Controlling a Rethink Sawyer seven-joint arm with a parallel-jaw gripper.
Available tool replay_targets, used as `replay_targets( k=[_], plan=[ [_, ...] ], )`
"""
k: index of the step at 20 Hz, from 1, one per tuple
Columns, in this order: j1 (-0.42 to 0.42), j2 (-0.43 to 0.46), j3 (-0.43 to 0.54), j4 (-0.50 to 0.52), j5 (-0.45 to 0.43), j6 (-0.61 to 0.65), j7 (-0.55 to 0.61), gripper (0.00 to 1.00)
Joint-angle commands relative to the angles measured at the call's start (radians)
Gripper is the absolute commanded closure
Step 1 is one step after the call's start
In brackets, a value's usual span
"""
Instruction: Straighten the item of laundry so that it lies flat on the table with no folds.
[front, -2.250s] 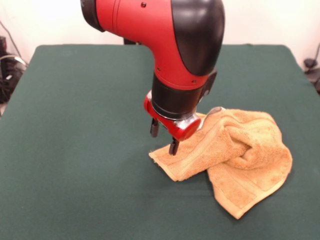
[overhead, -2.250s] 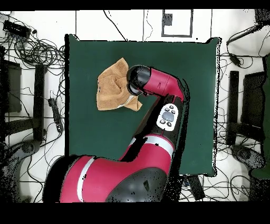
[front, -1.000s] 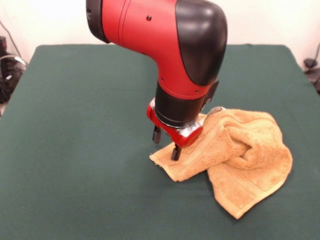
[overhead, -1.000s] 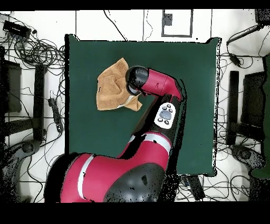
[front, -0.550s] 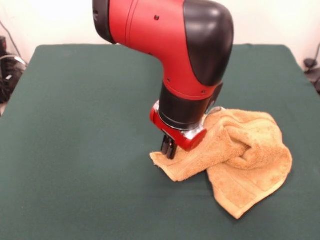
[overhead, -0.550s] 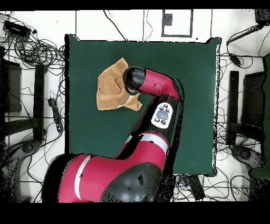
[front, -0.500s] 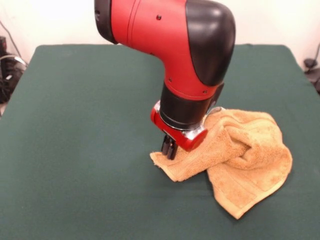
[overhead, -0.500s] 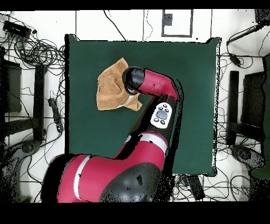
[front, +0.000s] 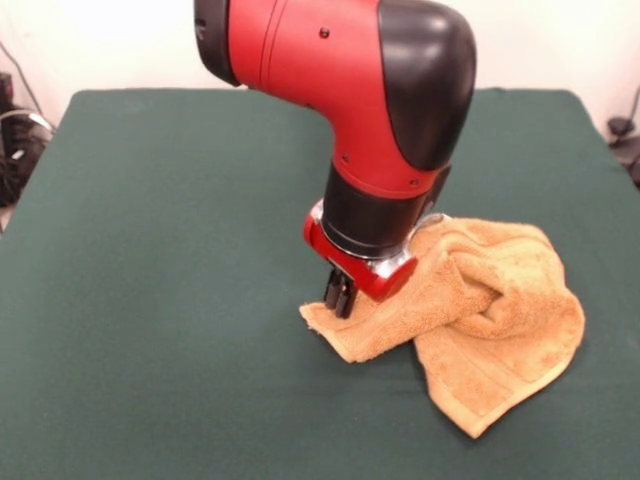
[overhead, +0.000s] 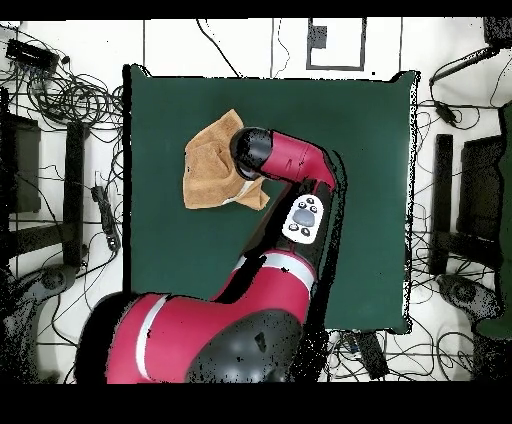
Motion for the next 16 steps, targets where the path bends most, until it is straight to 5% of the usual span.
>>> replay_targets(
  k=[1, 8, 14, 15, 16],
  plan=[
    [0.091, -0.047, 0.043, 0.184, 0.037, 0.08, 0.3, 1.0],
    [0.14, -0.176, -0.015, 0.224, 0.036, 0.272, 0.311, 1.0],
    [0.104, -0.128, 0.015, 0.213, 0.018, 0.139, 0.246, 1.0],
    [0.092, -0.13, 0.03, 0.22, 0.005, 0.091, 0.21, 0.0],
    [0.074, -0.117, 0.034, 0.197, -0.015, 0.075, 0.166, 0.0]
  ],
)
